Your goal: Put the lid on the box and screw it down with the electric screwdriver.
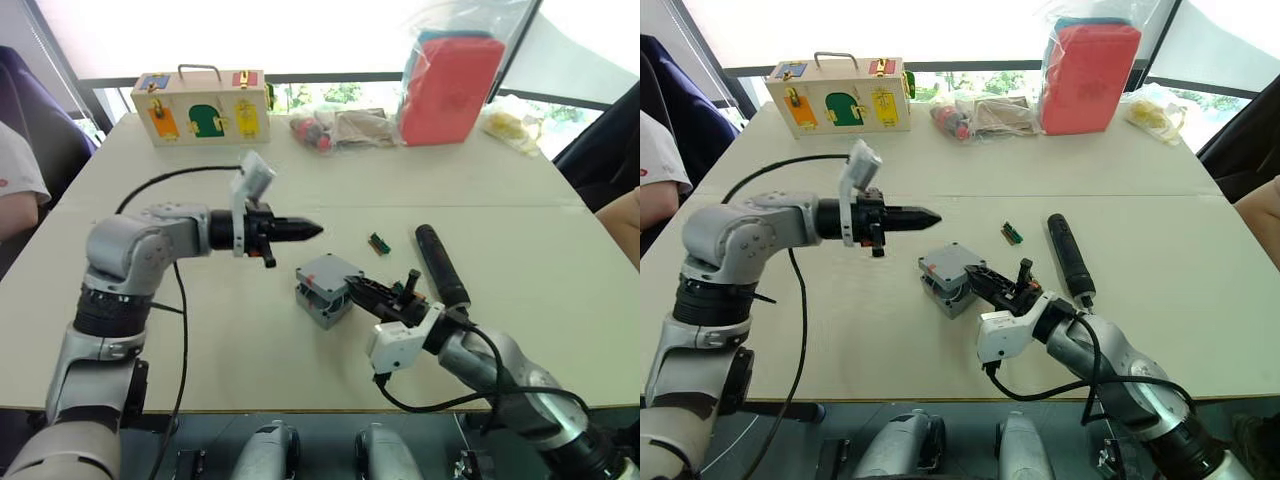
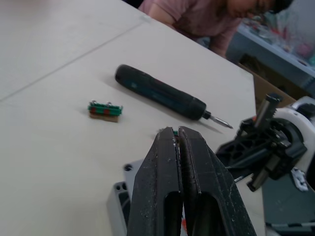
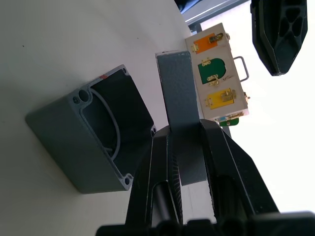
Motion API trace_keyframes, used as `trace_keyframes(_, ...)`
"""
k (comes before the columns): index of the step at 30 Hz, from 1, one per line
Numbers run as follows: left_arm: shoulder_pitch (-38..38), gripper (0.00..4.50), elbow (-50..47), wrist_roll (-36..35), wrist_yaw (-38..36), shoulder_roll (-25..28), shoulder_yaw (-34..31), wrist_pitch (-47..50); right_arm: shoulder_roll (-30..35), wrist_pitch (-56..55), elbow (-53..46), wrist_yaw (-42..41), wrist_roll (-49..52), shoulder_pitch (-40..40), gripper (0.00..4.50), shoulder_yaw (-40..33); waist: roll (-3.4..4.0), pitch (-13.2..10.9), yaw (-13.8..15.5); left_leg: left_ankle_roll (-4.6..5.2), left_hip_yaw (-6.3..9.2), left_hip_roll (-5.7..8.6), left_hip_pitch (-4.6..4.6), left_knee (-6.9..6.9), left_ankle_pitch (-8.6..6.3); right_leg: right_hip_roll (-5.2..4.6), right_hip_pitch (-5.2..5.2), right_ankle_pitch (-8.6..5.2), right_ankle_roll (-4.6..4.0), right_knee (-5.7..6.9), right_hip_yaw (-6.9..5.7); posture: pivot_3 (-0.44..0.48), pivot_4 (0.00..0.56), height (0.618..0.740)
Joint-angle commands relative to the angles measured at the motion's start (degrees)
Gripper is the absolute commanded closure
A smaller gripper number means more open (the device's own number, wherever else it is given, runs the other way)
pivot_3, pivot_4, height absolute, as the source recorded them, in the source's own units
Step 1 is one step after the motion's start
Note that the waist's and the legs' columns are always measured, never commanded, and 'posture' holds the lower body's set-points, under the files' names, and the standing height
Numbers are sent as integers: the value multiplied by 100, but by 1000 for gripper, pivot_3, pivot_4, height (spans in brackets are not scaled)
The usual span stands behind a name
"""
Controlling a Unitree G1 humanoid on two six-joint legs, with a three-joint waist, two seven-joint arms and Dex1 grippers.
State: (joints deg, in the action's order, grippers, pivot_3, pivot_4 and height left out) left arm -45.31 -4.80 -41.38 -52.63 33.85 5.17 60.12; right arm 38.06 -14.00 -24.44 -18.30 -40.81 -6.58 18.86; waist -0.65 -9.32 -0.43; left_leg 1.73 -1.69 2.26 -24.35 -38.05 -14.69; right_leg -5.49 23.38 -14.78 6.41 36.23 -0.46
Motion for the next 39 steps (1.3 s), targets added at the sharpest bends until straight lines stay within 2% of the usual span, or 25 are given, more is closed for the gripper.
trace_keyframes(1,44,4392,-204,174,-233,95,204,-248,-158,-73,-83,86,-307,-37,4348,-15,0,0,-4,0,1,0,0,0,0,0,0,0,0,0,0,0,150,740)
trace_keyframes(14,25,4392,606,719,-539,-141,515,-708,-332,-194,183,230,-664,134,4348,-116,0,0,0,2,1,0,1,0,0,3,-3,0,0,0,-1,0,150,740)
trace_keyframes(35,149,4392,313,840,-577,-254,637,-485,-336,-430,279,345,-1051,377,4348,29,0,0,-8,3,2,0,2,-3,0,4,-3,0,0,3,0,0,150,740)
trace_keyframes(39,246,4392,247,1061,-624,-205,895,-675,-328,-458,425,307,-1114,330,4348,61,0,1,-9,3,2,0,5,-3,0,4,-7,0,0,3,-1,0,150,740)
